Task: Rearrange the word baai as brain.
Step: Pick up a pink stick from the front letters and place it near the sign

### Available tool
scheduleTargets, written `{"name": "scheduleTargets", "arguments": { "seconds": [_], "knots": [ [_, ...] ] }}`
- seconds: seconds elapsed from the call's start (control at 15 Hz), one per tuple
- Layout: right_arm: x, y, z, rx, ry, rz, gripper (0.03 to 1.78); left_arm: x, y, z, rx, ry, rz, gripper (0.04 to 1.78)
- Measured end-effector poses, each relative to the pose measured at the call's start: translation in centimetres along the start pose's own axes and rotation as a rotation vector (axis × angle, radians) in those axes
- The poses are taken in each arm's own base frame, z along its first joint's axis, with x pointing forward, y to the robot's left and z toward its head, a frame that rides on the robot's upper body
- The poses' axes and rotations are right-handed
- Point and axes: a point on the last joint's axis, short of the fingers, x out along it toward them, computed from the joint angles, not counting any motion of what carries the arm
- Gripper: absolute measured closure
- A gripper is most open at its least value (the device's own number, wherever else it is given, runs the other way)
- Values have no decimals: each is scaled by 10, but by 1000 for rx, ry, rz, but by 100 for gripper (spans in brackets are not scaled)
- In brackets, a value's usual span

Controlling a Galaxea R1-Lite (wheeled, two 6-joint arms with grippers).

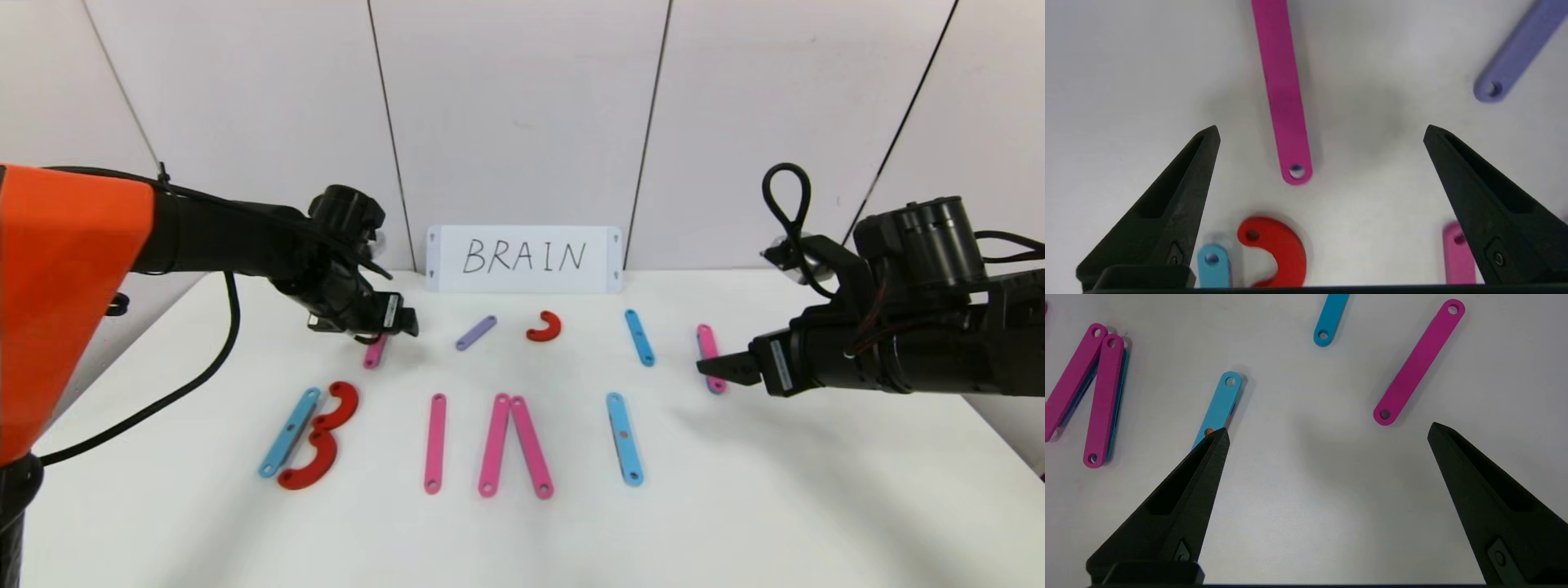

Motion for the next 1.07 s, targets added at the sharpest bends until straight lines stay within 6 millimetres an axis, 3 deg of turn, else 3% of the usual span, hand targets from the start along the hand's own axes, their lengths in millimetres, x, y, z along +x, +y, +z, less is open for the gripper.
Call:
{"name": "scheduleTargets", "arguments": {
  "seconds": [0.27, 0.53, 0.73, 1.07],
  "knots": [
    [-4, -5, 1, 12, -14, -13, 11, -41, -24, -30, 71, 60, -41, 7],
    [-7, -7, 3, 16, -22, -21, 11, -64, -47, -72, 145, 128, -64, 7],
    [-8, -8, 3, 19, -25, -24, 11, -71, -64, -93, 153, 151, -45, 7],
    [-8, -9, 3, 20, -26, -28, 11, -59, -77, -101, 133, 189, -46, 7]
  ]
}}
